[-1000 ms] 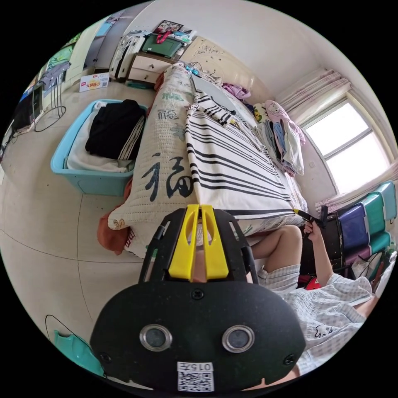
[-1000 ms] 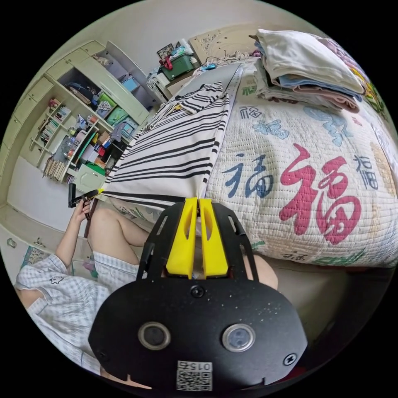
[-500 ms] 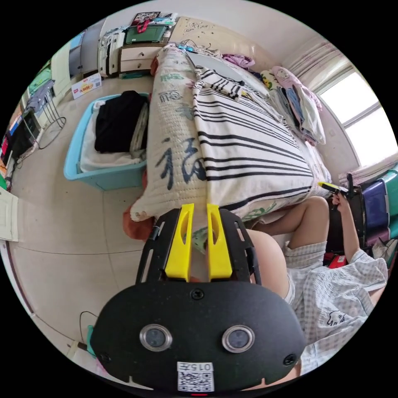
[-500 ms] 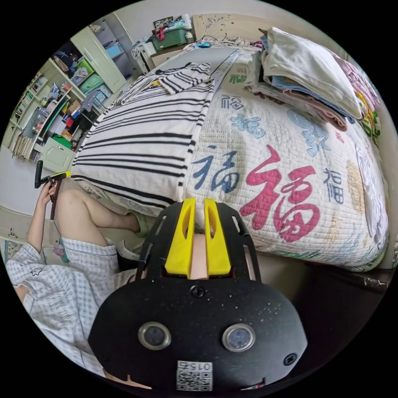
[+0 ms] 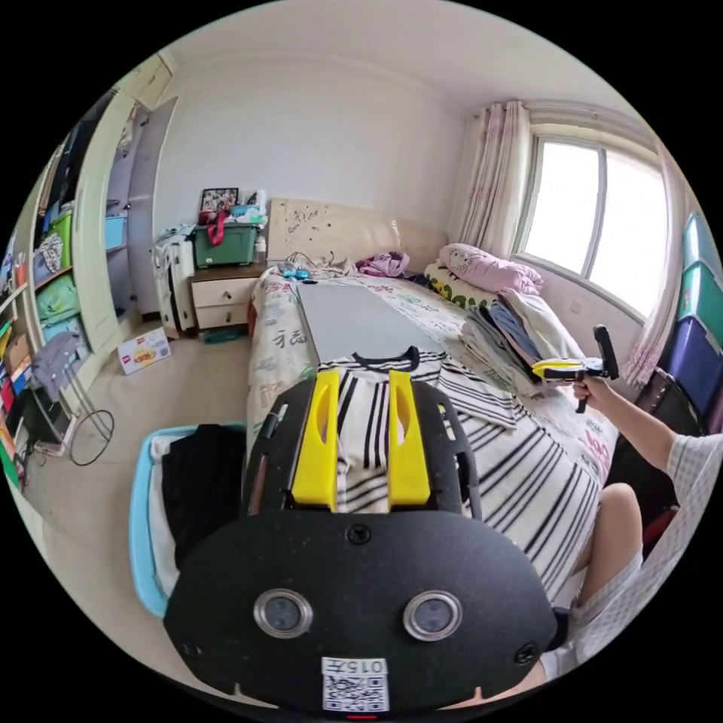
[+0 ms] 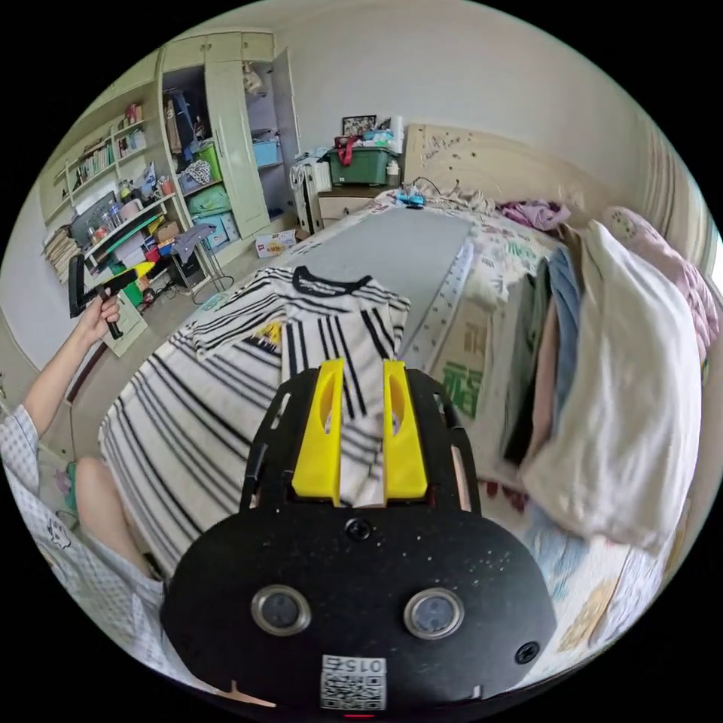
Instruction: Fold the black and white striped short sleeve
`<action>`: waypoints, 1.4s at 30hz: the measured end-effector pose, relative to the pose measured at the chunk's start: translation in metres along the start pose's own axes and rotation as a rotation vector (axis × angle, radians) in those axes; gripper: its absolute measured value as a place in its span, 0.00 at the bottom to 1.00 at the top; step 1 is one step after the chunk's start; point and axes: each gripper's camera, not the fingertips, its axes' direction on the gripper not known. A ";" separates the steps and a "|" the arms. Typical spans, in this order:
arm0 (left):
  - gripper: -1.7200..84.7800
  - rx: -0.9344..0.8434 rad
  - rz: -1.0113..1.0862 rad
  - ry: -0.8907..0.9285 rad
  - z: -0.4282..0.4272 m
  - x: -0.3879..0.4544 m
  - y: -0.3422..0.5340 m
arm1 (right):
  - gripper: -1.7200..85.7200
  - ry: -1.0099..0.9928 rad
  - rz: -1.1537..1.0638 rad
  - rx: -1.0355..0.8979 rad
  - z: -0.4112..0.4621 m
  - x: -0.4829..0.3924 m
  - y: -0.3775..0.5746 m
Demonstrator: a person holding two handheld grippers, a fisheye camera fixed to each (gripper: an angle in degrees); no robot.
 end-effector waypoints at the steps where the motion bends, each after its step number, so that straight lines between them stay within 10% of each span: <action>1: 0.14 -0.011 0.001 0.000 0.018 0.000 -0.008 | 0.13 0.004 -0.002 -0.001 0.013 0.001 -0.012; 9: 0.18 -0.266 -0.094 -0.086 0.223 -0.025 -0.069 | 0.17 -0.002 0.174 -0.130 0.171 0.060 -0.100; 22: 0.11 -0.473 -0.062 -0.062 0.309 -0.027 -0.079 | 0.07 -0.065 0.070 -0.187 0.210 0.060 -0.107; 36: 0.02 -0.022 0.184 0.180 0.035 0.085 -0.026 | 0.05 -0.235 -0.162 0.186 -0.034 -0.006 0.017; 42: 0.02 -0.112 0.334 0.401 -0.107 0.150 0.141 | 0.04 -0.476 -0.346 -0.092 -0.087 -0.065 0.167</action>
